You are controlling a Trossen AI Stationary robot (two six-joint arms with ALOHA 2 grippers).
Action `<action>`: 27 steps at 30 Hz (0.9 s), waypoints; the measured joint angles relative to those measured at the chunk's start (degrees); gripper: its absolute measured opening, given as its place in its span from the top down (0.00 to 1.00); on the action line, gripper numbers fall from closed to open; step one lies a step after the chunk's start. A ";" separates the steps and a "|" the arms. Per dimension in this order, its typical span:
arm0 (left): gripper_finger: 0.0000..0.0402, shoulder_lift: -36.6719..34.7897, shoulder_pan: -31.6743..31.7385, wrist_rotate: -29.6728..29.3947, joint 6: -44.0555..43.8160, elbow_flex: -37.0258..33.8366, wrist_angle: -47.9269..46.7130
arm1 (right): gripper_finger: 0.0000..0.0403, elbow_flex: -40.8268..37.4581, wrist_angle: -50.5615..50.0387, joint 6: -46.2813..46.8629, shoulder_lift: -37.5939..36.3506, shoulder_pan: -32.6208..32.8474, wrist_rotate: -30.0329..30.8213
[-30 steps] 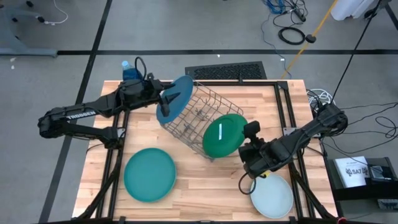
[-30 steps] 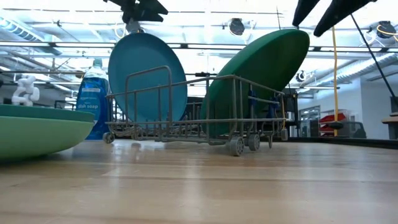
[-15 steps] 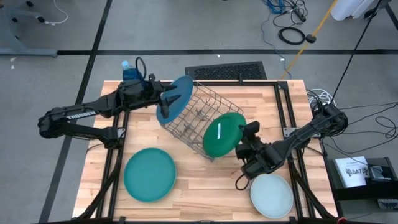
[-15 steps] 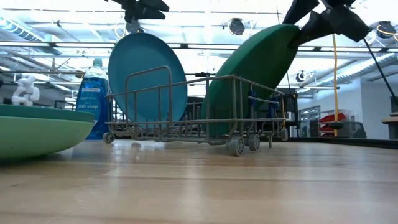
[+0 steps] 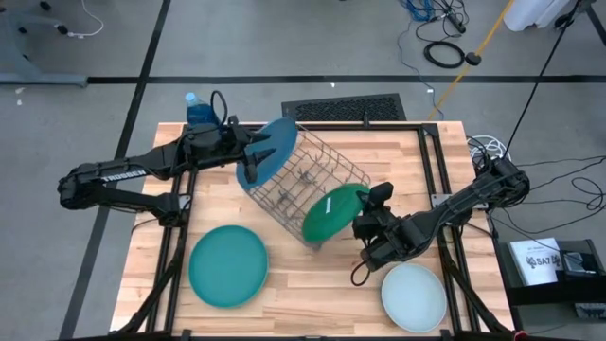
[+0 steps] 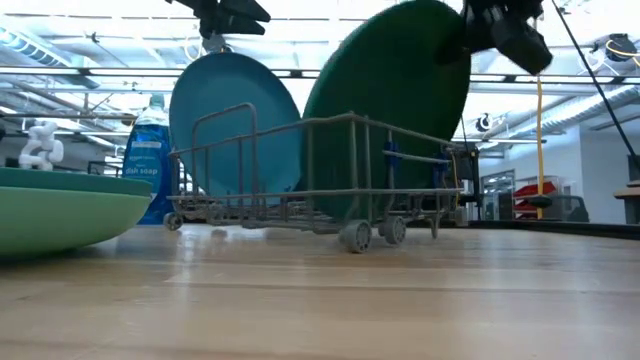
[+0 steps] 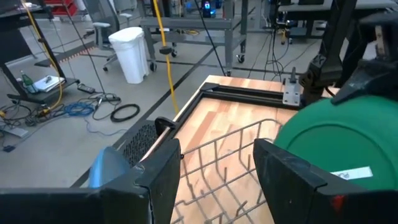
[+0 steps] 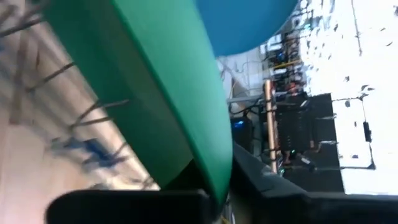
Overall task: Sort dishes
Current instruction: Adjust the plates in the dish rack
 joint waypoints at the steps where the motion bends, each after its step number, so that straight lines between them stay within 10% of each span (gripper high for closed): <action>1: 0.49 0.00 -0.19 0.01 0.03 -0.01 -0.04 | 0.97 0.68 -0.07 -0.58 -0.04 0.10 0.13; 27: 0.49 0.00 -0.41 -0.01 0.31 0.00 -2.94 | 0.99 10.08 -0.55 -7.21 -0.02 0.48 0.03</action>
